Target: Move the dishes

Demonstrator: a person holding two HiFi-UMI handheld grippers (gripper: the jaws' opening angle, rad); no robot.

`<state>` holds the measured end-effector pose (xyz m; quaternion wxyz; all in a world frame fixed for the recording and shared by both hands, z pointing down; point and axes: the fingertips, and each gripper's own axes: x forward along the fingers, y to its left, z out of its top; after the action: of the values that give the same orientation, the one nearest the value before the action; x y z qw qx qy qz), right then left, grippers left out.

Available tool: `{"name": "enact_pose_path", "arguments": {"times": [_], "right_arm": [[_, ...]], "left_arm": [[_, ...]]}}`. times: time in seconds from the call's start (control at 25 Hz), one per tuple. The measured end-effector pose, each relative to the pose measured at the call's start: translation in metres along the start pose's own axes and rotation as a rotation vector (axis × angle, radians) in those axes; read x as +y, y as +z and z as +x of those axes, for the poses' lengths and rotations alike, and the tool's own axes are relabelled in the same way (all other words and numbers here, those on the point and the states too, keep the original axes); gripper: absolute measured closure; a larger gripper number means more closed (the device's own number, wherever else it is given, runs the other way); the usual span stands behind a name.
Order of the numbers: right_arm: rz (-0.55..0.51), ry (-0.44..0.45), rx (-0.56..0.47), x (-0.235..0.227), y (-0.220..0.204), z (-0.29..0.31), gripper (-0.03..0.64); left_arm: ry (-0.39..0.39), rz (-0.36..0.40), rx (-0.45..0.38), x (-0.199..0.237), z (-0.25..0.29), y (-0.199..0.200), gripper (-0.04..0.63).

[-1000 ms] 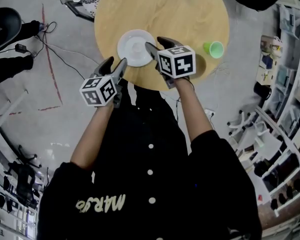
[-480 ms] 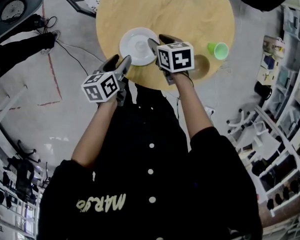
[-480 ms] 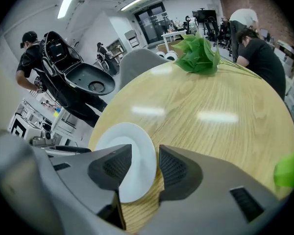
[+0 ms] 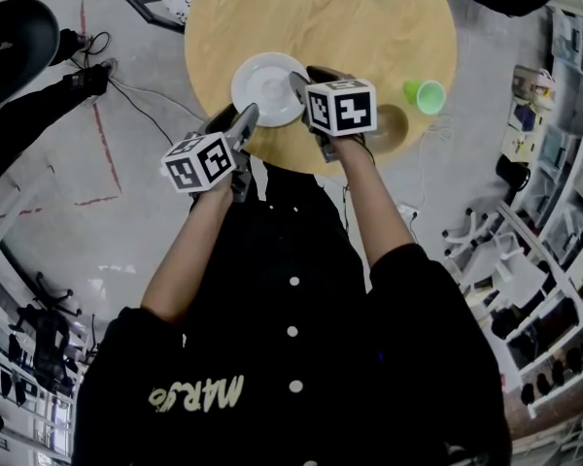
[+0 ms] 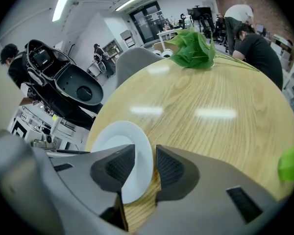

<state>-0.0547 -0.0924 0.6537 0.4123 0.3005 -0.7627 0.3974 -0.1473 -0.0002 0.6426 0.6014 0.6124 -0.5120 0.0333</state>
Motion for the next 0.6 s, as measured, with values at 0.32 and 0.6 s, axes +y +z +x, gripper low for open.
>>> {"name": "enact_pose_path", "arguments": {"times": [0.32, 0.6], "right_arm": [[0.034, -0.013, -0.001, -0.006, -0.001, -0.004, 0.534], [0.051, -0.005, 0.007, -0.006, -0.003, -0.005, 0.543]], "left_arm": [[0.048, -0.002, 0.009, 0.009, 0.000, 0.000, 0.491], [0.061, -0.011, 0.034, 0.011, 0.001, 0.006, 0.545]]}}
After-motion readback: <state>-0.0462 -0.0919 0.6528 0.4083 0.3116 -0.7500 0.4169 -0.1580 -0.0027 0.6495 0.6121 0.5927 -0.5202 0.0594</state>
